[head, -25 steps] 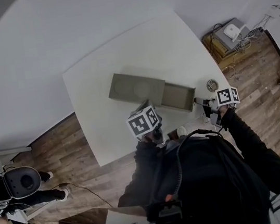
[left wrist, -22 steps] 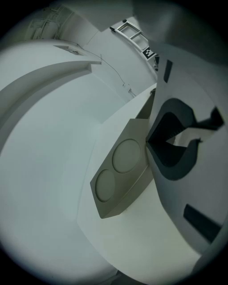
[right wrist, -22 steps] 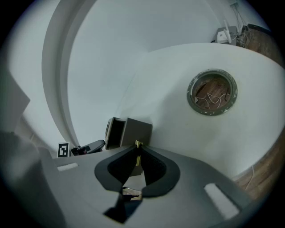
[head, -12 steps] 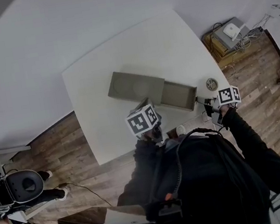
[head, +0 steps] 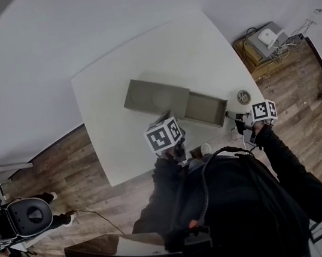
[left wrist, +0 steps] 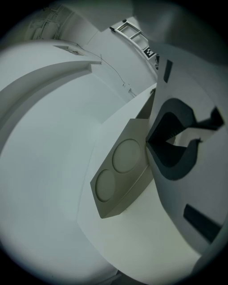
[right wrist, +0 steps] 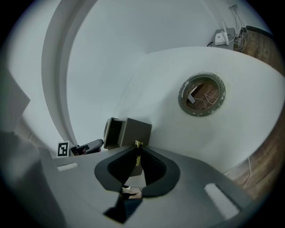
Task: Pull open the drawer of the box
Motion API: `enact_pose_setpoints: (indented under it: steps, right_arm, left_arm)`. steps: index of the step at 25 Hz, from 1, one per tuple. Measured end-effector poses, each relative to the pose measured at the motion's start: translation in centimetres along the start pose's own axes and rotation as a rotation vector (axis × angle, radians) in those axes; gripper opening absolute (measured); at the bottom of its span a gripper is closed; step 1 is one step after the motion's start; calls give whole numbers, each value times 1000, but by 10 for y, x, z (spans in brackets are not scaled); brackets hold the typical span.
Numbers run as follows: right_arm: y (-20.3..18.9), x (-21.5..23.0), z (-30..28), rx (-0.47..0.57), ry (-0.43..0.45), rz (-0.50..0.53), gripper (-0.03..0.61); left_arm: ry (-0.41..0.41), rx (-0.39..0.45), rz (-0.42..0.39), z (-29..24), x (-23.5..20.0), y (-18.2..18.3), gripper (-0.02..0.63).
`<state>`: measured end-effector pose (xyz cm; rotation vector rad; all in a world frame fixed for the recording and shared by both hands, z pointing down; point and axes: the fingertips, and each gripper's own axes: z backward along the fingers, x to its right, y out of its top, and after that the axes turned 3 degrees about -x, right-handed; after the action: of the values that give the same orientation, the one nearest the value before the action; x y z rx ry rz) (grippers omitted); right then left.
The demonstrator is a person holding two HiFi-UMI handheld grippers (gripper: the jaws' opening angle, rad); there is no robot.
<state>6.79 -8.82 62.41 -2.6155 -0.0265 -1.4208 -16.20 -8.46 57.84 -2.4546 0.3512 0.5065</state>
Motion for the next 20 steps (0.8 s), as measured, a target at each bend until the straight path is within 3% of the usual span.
enact_pose_setpoints:
  steps: [20]
  right_arm:
    - [-1,6,7,12,-17,39,34]
  left_arm:
    - [3,7,-10,-1,1,0,-3]
